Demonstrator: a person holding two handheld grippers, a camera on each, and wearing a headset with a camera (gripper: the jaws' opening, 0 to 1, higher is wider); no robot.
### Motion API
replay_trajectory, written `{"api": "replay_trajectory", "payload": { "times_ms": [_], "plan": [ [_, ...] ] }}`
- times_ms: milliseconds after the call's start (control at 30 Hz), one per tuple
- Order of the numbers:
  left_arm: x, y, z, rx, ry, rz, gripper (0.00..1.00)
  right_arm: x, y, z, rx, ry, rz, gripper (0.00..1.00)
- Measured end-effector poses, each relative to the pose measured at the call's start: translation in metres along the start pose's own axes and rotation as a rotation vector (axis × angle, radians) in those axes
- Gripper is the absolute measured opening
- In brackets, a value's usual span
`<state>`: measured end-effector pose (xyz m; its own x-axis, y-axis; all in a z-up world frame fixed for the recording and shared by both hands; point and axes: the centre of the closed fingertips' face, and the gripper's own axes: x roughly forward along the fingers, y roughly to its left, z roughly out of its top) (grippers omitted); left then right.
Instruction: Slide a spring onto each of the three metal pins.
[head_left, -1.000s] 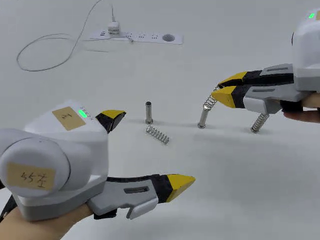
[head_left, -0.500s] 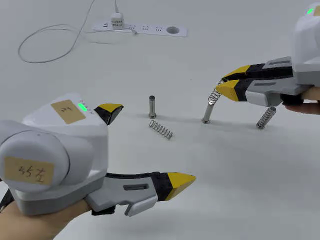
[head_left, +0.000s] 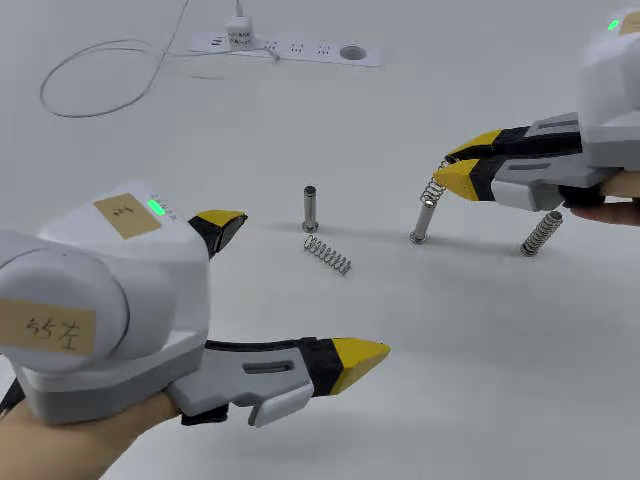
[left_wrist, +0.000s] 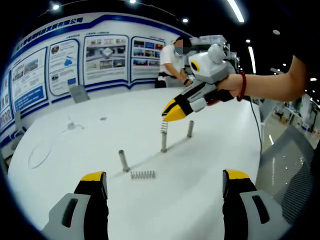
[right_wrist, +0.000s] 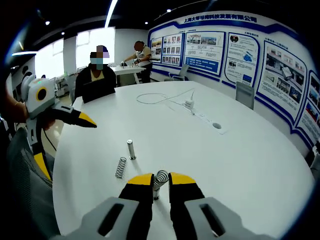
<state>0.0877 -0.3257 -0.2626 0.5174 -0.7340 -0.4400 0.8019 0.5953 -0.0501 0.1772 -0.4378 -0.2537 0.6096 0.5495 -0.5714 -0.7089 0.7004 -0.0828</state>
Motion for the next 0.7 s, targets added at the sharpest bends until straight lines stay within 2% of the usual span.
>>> {"api": "replay_trajectory", "payload": {
  "times_ms": [67, 200, 333, 700],
  "plan": [
    [0.0003, -0.0005, -0.0005, -0.003, -0.001, -0.002, 0.97, -0.0005, -0.0005, -0.0006, -0.038, 0.012, -0.006, 0.13],
    [0.0017, -0.0016, -0.0018, -0.002, 0.003, -0.008, 0.97, -0.0006, -0.0002, -0.0005, -0.039, 0.014, -0.001, 0.13],
    [0.0025, -0.002, -0.0013, -0.002, 0.0, -0.011, 0.97, -0.0001, -0.0035, -0.0028, -0.072, 0.036, -0.009, 0.13],
    [0.0012, 0.0007, -0.0042, -0.003, 0.005, -0.008, 0.97, 0.0051, 0.0003, -0.0067, -0.096, 0.059, 0.009, 0.13]
  ]
}}
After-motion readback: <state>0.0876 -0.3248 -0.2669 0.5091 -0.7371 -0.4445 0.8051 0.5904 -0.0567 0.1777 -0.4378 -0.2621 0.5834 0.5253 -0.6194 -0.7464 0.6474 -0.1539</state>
